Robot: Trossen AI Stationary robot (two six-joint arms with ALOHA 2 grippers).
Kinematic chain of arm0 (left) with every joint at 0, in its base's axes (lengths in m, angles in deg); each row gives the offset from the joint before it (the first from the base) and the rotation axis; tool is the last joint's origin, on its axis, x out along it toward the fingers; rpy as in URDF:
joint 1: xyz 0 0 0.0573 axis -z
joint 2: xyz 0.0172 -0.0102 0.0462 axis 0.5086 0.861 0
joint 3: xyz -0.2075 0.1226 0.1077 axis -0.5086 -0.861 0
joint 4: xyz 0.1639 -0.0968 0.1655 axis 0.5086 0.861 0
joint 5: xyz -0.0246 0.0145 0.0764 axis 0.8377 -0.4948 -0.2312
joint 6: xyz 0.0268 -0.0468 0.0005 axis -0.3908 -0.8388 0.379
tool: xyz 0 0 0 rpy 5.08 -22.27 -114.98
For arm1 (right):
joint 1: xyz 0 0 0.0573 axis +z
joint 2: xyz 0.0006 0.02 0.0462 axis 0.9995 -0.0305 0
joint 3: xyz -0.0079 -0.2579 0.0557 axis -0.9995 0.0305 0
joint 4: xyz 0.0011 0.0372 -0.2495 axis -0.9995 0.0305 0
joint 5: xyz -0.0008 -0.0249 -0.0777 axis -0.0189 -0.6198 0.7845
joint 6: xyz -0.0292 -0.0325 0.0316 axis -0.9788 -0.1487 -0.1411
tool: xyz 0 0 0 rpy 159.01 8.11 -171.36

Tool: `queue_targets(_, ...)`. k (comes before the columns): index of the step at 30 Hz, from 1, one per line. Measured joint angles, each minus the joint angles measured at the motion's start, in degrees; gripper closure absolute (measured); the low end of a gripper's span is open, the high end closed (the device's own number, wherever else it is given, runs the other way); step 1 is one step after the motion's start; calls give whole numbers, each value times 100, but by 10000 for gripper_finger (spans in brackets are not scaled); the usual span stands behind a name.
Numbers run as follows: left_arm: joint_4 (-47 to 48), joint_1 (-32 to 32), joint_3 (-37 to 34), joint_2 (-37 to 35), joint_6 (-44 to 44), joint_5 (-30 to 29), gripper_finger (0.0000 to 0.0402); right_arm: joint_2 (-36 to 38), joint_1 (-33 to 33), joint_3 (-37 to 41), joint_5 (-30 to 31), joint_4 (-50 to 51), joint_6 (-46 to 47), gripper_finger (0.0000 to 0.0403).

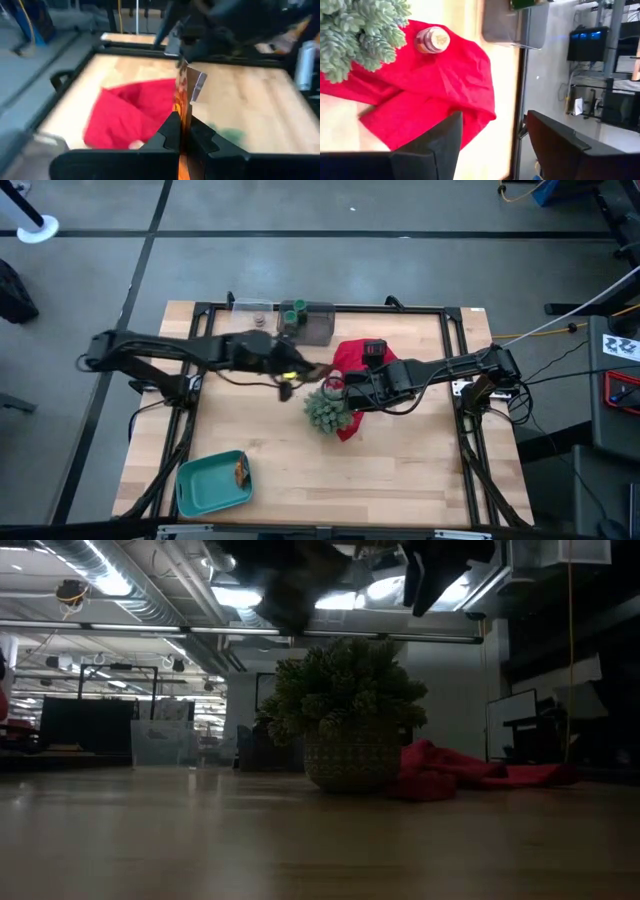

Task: Sort spices by type
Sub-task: Put the orange spice pack into the green bin

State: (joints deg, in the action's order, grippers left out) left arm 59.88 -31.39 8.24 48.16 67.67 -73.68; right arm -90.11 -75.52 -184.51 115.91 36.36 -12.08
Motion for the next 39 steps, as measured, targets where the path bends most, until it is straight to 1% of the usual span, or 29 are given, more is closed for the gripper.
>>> queue_targets(2,562,192,2,-455,-361,-100,401,1,0,0,-111,-5,25,181)
queue_targets(5,1437,614,2,-1018,-949,-405,401,0,0,0,-369,-40,39,182)
queue_targets(8,2268,1134,2,-1451,-1570,-435,401,0,0,0,-653,-131,39,182)
queue_targets(11,2794,1768,-9,-1722,-1980,-428,401,2,0,0,-905,-316,40,182)
queue_targets(14,2791,2396,-98,-1790,-2199,-411,401,1,0,0,-1135,-588,23,182)
queue_targets(18,2726,3033,-107,-1685,-2235,-432,401,0,0,0,-1700,-1445,17,182)
queue_targets(23,2613,3547,-107,-1437,-2278,-449,401,0,0,0,-2933,-2941,-69,182)
queue_targets(25,2603,3737,-107,-1343,-2278,-422,401,0,4,0,-3421,-3489,-327,182)
queue_targets(28,2611,4029,-107,-1213,-2320,-362,401,0,26,0,-3925,-4081,-823,182)
queue_targets(32,2659,4389,-107,-1050,-2676,-349,401,0,92,0,-4015,-4487,-1243,182)
queue_targets(35,2666,4618,-107,-957,-3115,-355,401,0,92,0,-4015,-4546,-1264,182)
queue_targets(39,2710,4879,-107,-876,-3885,-563,401,-4,90,0,-4012,-4476,-1246,182)
